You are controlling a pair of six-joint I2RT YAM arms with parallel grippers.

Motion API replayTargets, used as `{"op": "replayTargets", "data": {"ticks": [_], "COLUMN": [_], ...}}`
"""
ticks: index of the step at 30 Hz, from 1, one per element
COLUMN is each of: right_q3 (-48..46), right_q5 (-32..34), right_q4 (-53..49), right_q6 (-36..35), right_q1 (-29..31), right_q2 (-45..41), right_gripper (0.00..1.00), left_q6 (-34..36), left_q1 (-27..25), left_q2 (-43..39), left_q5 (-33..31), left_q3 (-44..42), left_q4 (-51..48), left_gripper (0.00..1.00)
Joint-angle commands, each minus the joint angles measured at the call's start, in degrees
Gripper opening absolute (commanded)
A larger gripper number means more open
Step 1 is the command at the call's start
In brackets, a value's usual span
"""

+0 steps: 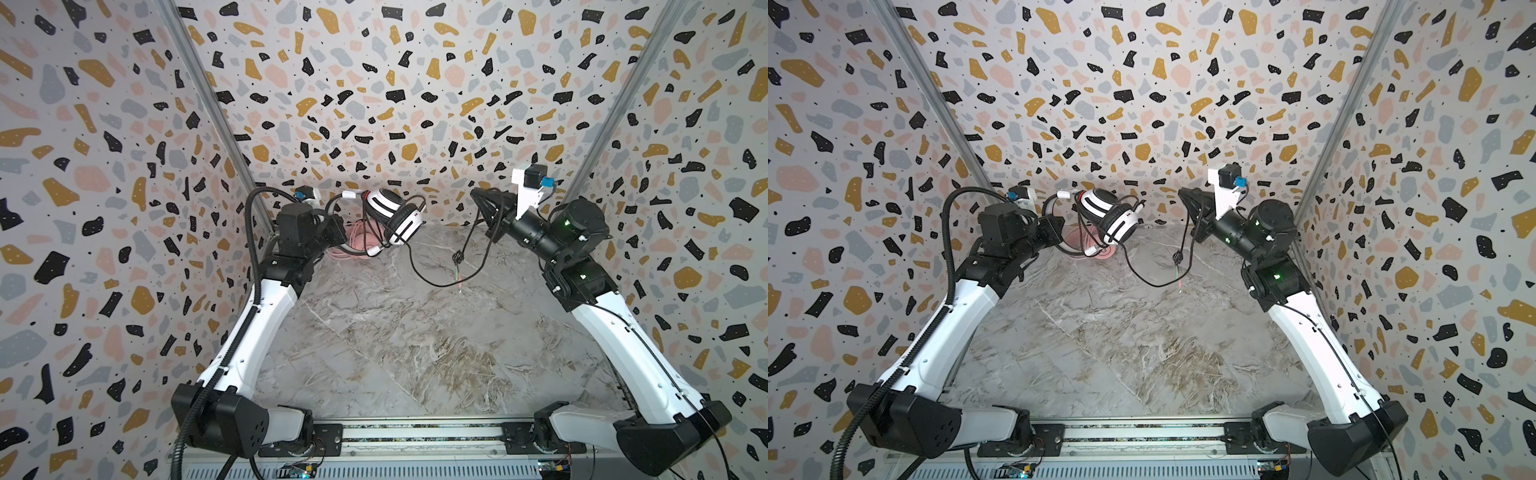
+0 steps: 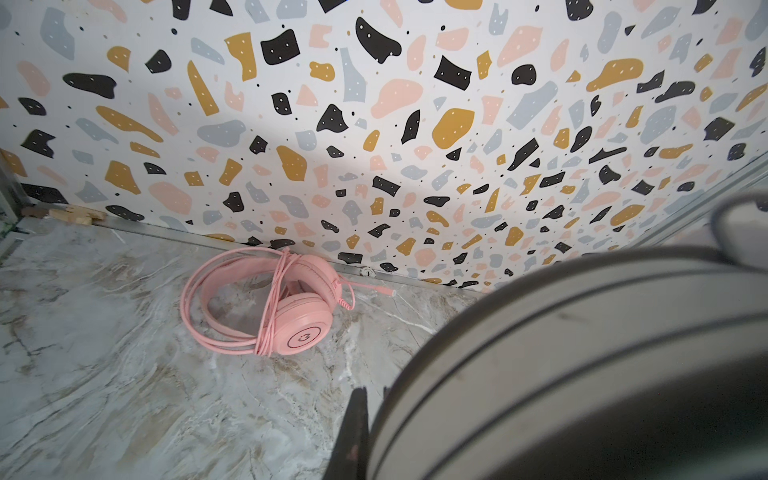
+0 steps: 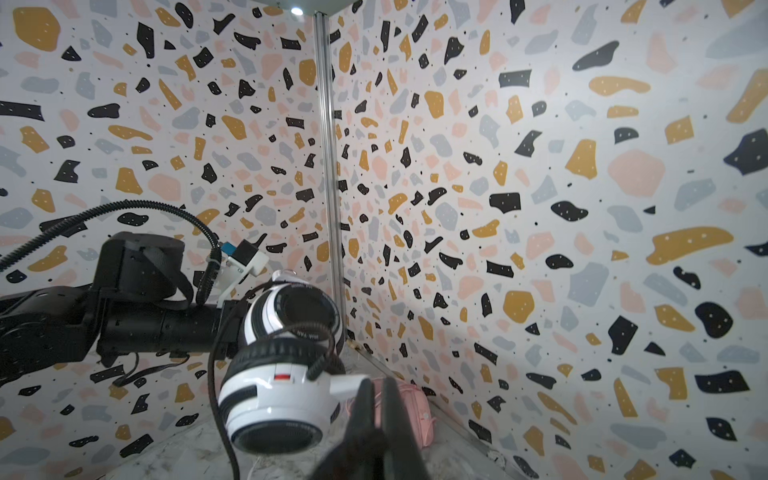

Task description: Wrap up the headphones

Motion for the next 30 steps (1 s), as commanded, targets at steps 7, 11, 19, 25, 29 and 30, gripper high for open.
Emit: {"op": "replayTargets", "data": {"ticks": [7,11,19,25,29,30], "right_q3": [-19.3,-25.1,-27.0,-30.1,-31.7,-31.9], "right_q5": [-1.8,-1.9,-2.8,-2.7,-2.2,-2.2], "right_q4": [7.5,10.3,10.2,13.3,15.0,15.5], "right_q6": [8.0,9.0,12.5,16.1,17.6,17.8], "right_q1": [-0.5,-1.8,-13.3,-20.3,-22.8,-23.1], "right_q2": [1.9,4.8,7.8,10.3,11.7,11.9], "right_gripper": [0.0,0.0,0.0,0.0,0.0,0.0], "left_q6": [-11.5,-12.9,-13.9,-19.5,-19.9,-20.3], "left_q1": [0.5,1.1,4.6,8.5,9.5,9.4], "left_q2": [-0.6,-1.0,-0.5,0.0,1.1,1.3], "left_q5": [11.4,11.3,15.7,20.9,22.8,23.5], "left_q3": [2.9,4.2,4.2,4.1,5.3,5.3], "left_q4": [17.7,19.5,17.9,22.9,23.6,24.4], "left_gripper": [0.0,0.0,0.0,0.0,0.0,0.0]}}
